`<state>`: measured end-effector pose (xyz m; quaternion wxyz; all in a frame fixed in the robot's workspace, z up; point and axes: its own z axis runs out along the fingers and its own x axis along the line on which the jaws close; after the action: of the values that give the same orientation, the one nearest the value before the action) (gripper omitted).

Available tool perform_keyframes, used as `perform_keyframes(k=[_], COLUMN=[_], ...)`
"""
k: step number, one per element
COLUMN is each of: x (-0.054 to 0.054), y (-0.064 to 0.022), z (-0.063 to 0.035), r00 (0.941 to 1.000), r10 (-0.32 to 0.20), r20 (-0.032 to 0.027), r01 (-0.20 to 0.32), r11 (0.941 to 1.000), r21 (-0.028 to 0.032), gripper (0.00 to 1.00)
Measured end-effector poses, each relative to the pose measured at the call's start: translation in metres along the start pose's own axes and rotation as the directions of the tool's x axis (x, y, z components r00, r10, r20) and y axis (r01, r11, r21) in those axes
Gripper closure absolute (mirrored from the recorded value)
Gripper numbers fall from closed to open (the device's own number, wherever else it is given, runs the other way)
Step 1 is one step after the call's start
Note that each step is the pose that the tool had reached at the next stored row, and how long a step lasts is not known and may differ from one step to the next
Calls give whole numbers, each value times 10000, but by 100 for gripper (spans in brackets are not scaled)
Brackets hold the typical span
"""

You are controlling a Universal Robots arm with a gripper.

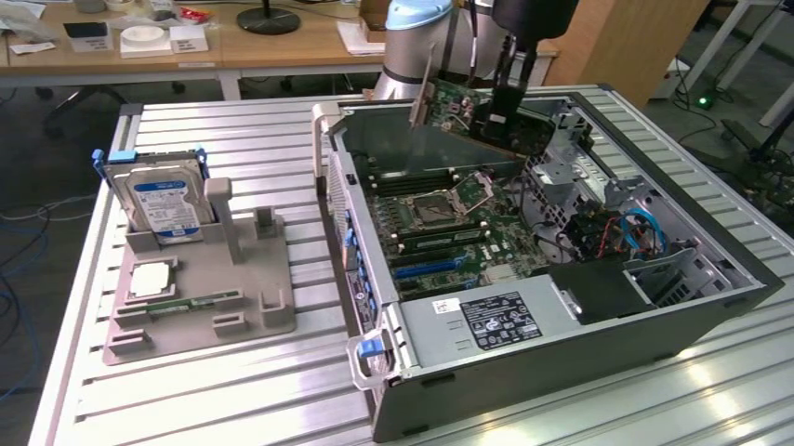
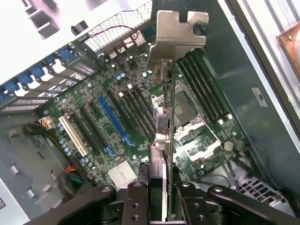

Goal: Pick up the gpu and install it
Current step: 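Insert the gpu into the slot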

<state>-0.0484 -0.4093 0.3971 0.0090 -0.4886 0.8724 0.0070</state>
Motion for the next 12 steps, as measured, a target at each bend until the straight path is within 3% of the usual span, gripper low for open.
perform_keyframes(k=[6,12], x=[3,5], y=[-1,-2], z=[0,1], r00=[9970,9878], r10=[-769,-1558], r20=[-3,-3], r01=[769,1558], r11=[9970,9878], r21=[-18,-35], gripper=[73,73])
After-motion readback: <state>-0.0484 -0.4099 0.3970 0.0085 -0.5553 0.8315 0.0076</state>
